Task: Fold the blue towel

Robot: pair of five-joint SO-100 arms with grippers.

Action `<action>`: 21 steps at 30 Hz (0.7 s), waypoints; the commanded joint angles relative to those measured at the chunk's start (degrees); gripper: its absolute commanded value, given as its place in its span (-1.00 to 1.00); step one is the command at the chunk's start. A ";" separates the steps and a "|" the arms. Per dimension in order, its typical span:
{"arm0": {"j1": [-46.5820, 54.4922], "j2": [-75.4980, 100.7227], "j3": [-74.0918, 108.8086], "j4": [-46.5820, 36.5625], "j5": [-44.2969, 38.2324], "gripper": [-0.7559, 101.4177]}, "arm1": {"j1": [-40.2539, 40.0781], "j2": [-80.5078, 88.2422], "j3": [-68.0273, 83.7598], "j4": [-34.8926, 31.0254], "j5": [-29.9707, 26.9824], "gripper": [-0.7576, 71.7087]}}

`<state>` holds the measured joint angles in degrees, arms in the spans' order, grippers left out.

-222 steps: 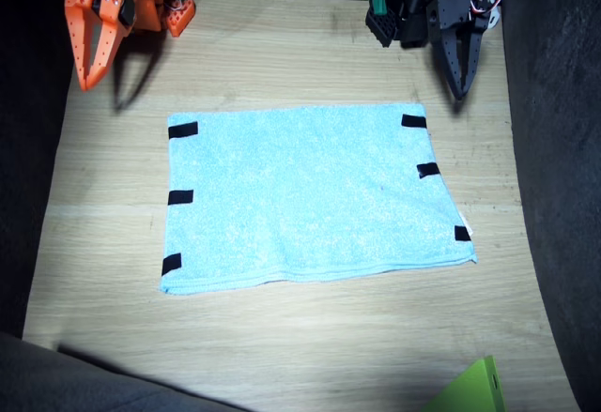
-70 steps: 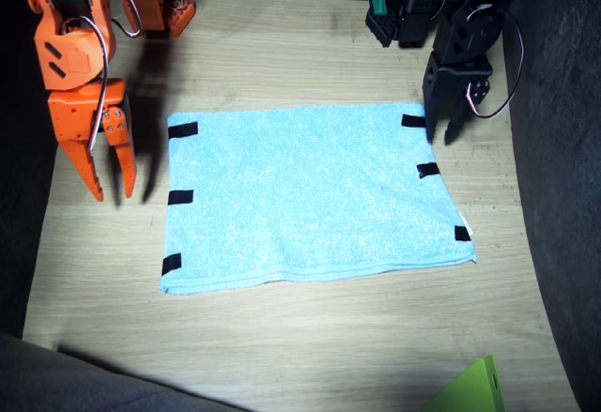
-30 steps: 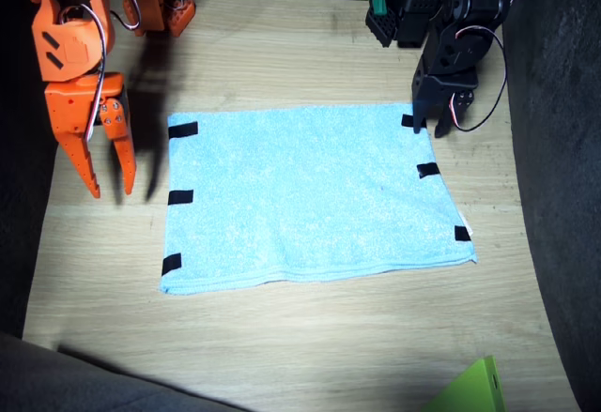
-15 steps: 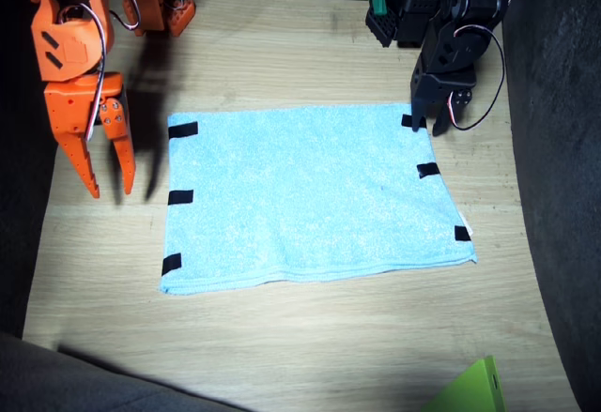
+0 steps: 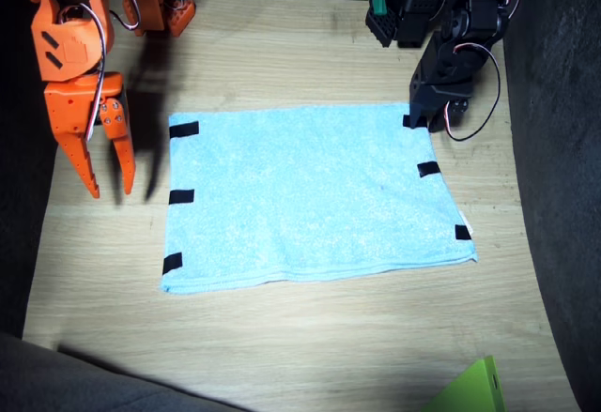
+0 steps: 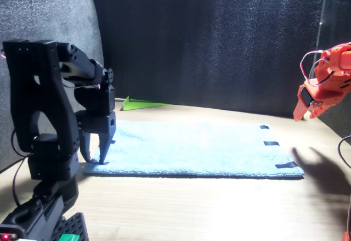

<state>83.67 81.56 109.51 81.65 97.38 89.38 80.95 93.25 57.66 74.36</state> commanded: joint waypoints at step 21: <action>3.60 0.62 -2.81 1.93 2.29 -0.99 | -0.35 1.58 -0.79 0.09 0.09 -0.35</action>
<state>85.25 80.95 108.54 82.88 98.79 89.38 80.95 93.25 57.57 74.36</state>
